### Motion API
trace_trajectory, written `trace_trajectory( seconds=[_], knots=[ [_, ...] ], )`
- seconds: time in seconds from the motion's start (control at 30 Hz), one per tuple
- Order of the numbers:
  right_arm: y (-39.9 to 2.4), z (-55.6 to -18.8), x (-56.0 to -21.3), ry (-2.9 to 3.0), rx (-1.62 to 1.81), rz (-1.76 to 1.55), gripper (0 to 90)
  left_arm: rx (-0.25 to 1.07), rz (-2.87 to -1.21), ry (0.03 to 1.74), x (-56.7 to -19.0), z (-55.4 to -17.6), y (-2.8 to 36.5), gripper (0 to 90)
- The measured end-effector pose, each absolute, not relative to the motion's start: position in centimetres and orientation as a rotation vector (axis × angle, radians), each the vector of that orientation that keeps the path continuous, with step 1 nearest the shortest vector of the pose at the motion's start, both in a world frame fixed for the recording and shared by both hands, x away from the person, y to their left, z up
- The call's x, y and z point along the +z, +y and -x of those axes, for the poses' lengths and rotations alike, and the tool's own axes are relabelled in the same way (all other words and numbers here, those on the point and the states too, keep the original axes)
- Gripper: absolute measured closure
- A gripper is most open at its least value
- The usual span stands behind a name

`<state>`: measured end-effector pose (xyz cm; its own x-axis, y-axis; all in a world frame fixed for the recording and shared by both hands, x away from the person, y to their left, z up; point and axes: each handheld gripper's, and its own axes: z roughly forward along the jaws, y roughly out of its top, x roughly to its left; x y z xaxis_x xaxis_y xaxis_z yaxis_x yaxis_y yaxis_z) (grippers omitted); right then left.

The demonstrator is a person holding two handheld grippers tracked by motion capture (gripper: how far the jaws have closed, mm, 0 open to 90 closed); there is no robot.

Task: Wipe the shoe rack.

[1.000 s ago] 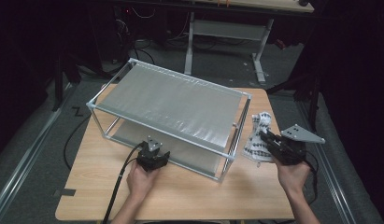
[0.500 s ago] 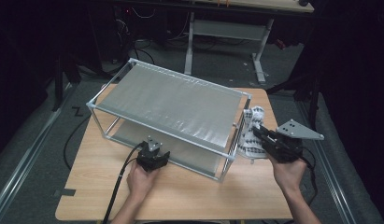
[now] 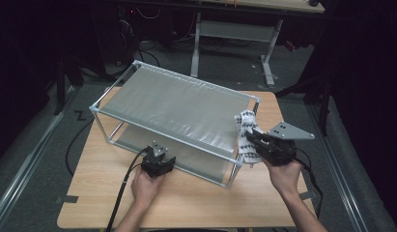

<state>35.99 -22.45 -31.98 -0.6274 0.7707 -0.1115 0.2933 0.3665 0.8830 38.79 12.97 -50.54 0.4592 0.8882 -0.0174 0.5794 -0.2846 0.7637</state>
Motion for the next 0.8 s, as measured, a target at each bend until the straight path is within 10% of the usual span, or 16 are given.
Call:
trace_trajectory(
  seconds=[0.8],
  knots=[
    [-20.7, -35.5, -34.0, 2.073, 1.207, -0.830, 81.3, 0.550, -1.994, 1.219, -50.5, -38.8, 12.9, 47.4]
  ],
)
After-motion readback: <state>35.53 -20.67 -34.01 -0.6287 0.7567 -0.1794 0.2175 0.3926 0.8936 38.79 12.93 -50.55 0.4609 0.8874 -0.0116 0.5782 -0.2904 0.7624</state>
